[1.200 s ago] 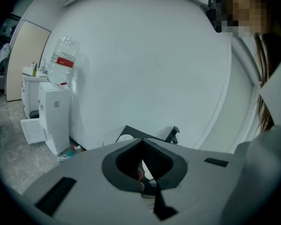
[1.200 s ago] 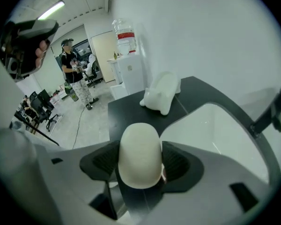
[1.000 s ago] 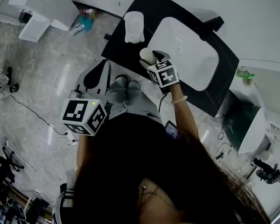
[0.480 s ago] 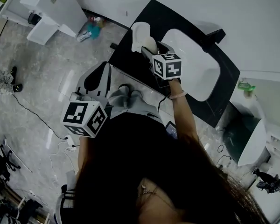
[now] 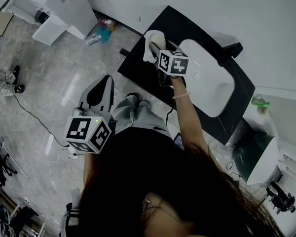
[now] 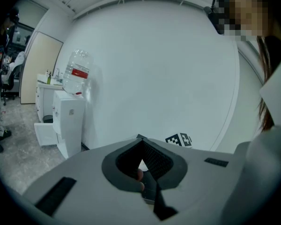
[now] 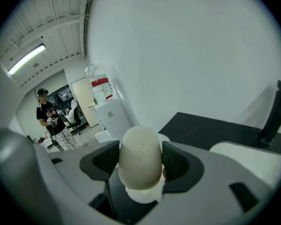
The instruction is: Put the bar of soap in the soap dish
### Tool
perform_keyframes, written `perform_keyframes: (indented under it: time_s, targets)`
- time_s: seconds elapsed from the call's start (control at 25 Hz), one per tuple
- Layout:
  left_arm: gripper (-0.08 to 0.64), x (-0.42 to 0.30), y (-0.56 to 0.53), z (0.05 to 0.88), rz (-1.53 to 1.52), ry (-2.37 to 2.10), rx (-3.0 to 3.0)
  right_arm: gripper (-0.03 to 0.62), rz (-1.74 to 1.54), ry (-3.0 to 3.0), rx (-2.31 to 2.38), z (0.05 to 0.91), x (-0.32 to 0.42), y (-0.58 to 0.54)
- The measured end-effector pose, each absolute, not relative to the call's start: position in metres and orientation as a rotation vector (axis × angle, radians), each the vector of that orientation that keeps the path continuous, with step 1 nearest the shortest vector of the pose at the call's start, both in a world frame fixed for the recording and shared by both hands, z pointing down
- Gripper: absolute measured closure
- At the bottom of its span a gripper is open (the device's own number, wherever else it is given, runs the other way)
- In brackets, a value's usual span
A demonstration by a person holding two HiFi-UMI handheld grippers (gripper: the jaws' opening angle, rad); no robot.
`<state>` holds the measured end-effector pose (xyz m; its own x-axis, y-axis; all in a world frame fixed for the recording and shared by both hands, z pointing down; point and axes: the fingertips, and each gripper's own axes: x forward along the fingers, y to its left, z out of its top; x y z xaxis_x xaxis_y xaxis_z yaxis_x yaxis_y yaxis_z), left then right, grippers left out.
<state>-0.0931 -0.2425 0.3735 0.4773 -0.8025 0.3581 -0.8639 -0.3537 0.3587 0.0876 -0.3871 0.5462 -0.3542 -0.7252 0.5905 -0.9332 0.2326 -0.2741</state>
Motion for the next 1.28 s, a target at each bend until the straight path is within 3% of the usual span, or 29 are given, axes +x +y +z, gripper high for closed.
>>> perform_keyframes:
  time_s: [1.28]
  targets:
    - [0.56, -0.118, -0.24, 0.395, 0.23, -1.435, 2.134, 0.291, 0.654, -2.049, 1.683, 0.585, 0.078, -0.409]
